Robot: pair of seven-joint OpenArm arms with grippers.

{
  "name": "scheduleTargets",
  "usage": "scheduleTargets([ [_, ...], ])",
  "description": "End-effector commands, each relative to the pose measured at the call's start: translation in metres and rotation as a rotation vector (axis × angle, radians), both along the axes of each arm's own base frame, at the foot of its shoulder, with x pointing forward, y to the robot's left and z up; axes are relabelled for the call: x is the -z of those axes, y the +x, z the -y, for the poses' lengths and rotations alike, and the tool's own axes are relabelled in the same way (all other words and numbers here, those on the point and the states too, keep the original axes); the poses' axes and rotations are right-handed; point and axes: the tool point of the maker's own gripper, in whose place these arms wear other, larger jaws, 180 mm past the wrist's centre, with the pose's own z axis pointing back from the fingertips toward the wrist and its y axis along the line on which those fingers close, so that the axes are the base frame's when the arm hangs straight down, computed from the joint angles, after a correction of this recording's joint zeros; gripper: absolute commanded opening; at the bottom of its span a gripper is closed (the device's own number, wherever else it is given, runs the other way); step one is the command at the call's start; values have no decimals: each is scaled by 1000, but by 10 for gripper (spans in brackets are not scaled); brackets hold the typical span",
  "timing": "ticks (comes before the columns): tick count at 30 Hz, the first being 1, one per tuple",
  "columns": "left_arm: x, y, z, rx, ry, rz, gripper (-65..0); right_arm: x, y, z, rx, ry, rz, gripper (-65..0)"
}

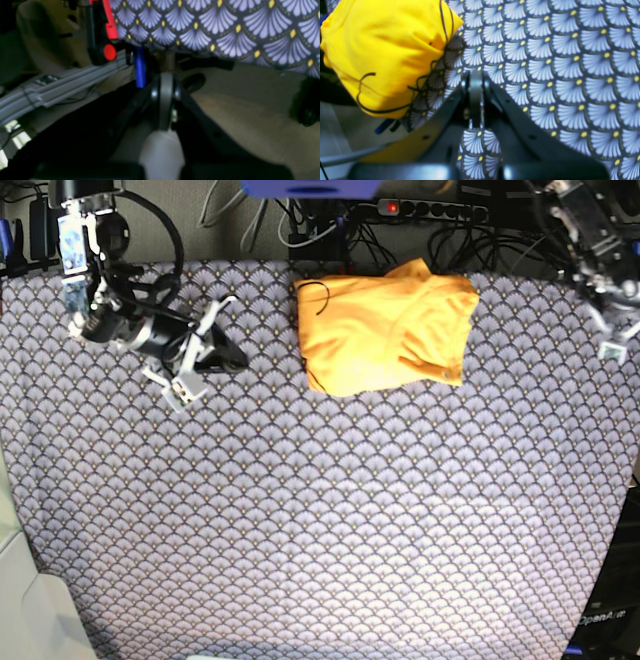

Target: Fold the T-shirt properly

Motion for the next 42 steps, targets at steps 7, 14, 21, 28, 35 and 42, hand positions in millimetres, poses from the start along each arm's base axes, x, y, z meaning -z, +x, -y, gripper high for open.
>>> scheduleTargets([
  [7,12,25,56,187,47,-83,-650,-3,-4,4,-10,4,7,-650],
  [14,18,21,82,241,100,-159,-650,-3,-4,-3,-5,24,5,-650],
  [21,14,13,120,370,90,-153,-650,-6,-1,-9,-1,44,12,-650],
  [28,21,-2,154,434,31,-170,-650,-7,0,-14,0,55,14,-650],
  [35,22,-9,153,372,-1,-154,-650,-6,-1,-13,2,55,10,-650],
  [42,21,3,152,349,-51,-77,-650,-6,-3,-15,-1,57,6,-650],
])
